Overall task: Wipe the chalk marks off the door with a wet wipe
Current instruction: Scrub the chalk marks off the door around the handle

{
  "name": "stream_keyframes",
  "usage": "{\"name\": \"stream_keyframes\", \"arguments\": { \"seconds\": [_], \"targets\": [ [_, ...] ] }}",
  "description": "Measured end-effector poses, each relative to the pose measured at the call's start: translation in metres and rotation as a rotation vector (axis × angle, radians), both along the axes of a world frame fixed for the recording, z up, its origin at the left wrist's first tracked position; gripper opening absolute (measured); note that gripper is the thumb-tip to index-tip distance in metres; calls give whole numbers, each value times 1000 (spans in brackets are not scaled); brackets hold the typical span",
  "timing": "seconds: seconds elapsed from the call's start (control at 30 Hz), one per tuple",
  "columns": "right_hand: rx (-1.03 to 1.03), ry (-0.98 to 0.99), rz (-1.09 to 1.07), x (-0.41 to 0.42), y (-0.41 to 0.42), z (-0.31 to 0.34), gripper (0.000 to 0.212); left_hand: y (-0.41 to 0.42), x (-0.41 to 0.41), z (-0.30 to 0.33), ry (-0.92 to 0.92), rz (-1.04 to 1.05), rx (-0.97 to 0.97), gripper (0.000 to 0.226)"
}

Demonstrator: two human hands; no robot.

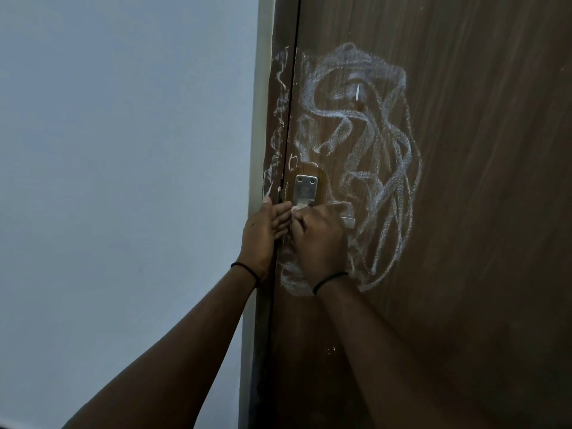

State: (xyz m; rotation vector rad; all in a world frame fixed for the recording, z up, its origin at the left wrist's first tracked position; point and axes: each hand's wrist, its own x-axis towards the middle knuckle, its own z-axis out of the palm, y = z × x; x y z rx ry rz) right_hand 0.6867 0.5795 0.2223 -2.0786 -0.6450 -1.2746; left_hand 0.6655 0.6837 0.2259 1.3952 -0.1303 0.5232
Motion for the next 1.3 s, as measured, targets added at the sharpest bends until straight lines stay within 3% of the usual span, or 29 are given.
{"name": "stream_keyframes", "arguments": {
  "seconds": [0.2,0.4,0.73,0.97,1.13,1.3],
  "targets": [
    [95,-22,-30,6,-14,1,6,3,-1,2,31,-65,-46,62],
    [-63,-79,-42,2,-2,-5,2,5,0,-1,40,-71,-57,59],
    [428,52,-107,-5,-98,-23,9,0,1,-3,30,-62,-53,54],
    [-26,-95,72,-11,-16,8,13,-4,-6,1,31,-9,-32,51],
    [-322,-89,27,-2,-4,3,35,-2,-8,2,21,15,-39,48],
    [-283,-134,-79,8,-45,-3,30,-2,-5,1,47,-13,-26,49]
  ]
}}
